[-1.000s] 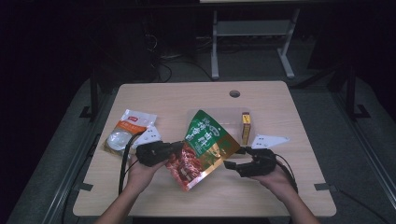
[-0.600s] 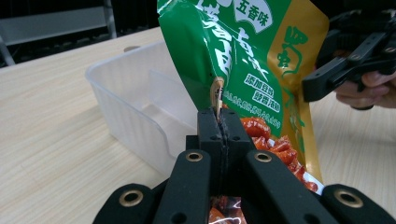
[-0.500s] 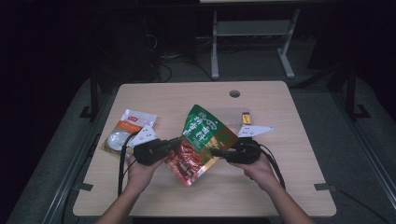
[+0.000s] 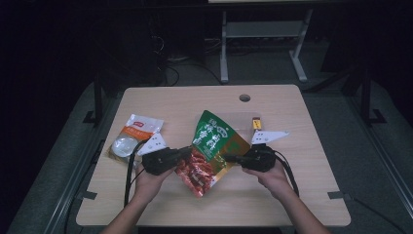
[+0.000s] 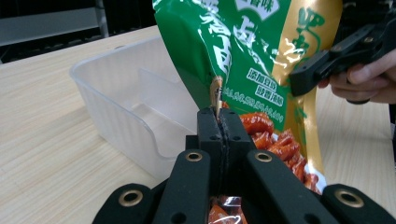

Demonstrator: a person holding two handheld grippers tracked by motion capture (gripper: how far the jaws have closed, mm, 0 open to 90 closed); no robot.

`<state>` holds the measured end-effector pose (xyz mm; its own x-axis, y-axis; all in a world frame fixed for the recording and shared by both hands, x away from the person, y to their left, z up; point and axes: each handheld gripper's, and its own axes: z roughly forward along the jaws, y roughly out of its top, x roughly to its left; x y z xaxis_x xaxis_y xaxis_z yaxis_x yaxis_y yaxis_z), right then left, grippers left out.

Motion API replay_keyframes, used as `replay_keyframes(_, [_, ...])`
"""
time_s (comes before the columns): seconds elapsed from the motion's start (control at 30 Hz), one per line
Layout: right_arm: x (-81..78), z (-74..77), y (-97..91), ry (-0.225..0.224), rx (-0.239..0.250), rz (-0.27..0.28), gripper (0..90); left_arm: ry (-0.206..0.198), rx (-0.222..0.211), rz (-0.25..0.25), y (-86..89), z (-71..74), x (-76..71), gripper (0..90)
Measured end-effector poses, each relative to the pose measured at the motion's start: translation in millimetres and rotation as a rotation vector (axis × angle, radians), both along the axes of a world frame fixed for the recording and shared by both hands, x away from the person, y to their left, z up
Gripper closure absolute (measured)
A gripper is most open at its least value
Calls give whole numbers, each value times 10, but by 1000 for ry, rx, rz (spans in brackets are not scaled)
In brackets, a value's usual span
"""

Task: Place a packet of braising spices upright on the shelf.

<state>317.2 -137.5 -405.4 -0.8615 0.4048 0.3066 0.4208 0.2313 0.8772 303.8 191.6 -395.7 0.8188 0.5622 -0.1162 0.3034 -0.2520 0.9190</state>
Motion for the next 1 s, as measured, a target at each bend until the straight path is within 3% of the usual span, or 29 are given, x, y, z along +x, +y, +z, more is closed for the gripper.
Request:
replay_keyframes(0.2, [-24,90,-38,-34,-10,15,900,15,41,-22,-24,-55,-19,890])
replay_keyframes(0.5, [-56,216,-128,-51,-2,23,900,33,109,-76,-132,-129,-53,889])
replay_keyframes(0.7, [-89,295,-181,-79,12,42,900,25,97,-68,-96,-96,-42,820])
replay_keyframes(0.77, [-100,324,-214,-89,18,39,900,33,64,-78,-27,-78,-12,838])
replay_keyframes(0.83, [-104,337,-240,-93,19,43,900,35,43,-62,8,-68,-5,798])
replay_keyframes(1.0, [-116,368,-243,-97,15,56,900,16,80,-68,54,-57,-17,756])
